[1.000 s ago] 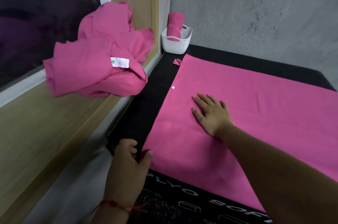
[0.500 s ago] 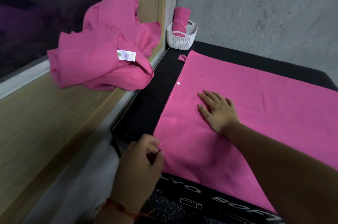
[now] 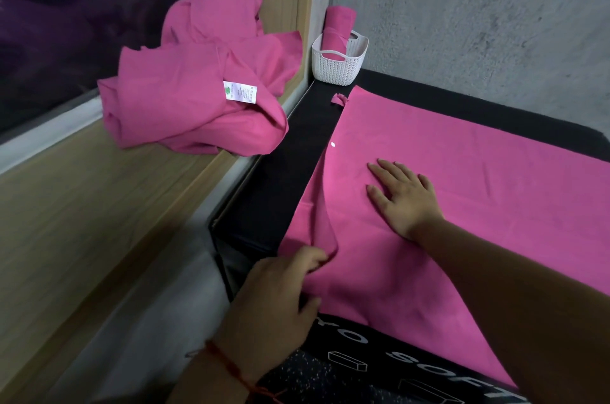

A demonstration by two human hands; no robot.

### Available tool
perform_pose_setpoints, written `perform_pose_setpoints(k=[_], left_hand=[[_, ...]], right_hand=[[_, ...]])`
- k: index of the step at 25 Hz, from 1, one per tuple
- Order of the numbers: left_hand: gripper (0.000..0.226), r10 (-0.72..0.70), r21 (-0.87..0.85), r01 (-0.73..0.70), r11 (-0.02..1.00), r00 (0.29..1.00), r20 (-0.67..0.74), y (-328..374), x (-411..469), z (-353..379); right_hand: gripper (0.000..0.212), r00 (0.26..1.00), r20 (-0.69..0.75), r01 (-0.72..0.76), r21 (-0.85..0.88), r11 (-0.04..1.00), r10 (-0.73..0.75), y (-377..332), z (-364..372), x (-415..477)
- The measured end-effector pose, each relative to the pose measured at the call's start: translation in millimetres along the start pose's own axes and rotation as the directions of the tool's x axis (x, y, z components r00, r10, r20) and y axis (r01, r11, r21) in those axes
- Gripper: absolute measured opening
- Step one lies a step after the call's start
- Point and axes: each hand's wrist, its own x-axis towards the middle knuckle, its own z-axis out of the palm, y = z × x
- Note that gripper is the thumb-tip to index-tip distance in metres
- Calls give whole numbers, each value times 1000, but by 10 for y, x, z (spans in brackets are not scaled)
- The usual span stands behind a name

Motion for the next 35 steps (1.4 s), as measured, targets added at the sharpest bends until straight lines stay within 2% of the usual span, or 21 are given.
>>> perform_pose_setpoints(k=[3,8,10,13,20,22,25,27,29,32,35], left_hand=[[40,-206,-16,208,978,974,99,-240,-44,-114],[3,-256,-285,287,914,956,144,-229,-32,-255],[8,-280,-392,318,863,948,153,-225,-17,-322],[20,-368,-443,393,806,918,146,-284,-18,-360],[21,-582,-327,570,754,810,69,-379,0,-271],[18,-558,-279,524,805,828,-52,-350,6,-229],[13,-343,-167,307,937,899,-273,-151,123,-94],[18,-238,-48,234,971,930,-281,-36,261,50],[30,-264,75,289,954,934,-242,-28,388,158],[35,-285,210,338,917,926,-247,11,476,246],[37,-136,246,185,951,969,-204,240,572,418]], right_hand=[[68,1000,6,2,1,1000,-2,2,-8,-4],[65,998,56,2,-22,1000,-1,-4,-25,8],[66,997,75,4,-37,999,-2,-3,-32,21],[67,996,91,5,-43,999,-1,2,-35,27],[75,998,70,7,-36,999,-5,-6,-23,20],[76,998,68,5,-34,999,-3,-14,-23,18],[76,998,70,7,-38,999,-5,-16,-20,28],[74,998,70,9,-45,999,-6,-6,-8,28],[71,997,76,12,-48,999,-8,-4,-10,29],[70,997,77,16,-46,999,-12,-12,-9,31],[70,995,101,18,-46,999,-14,-24,-11,53]])
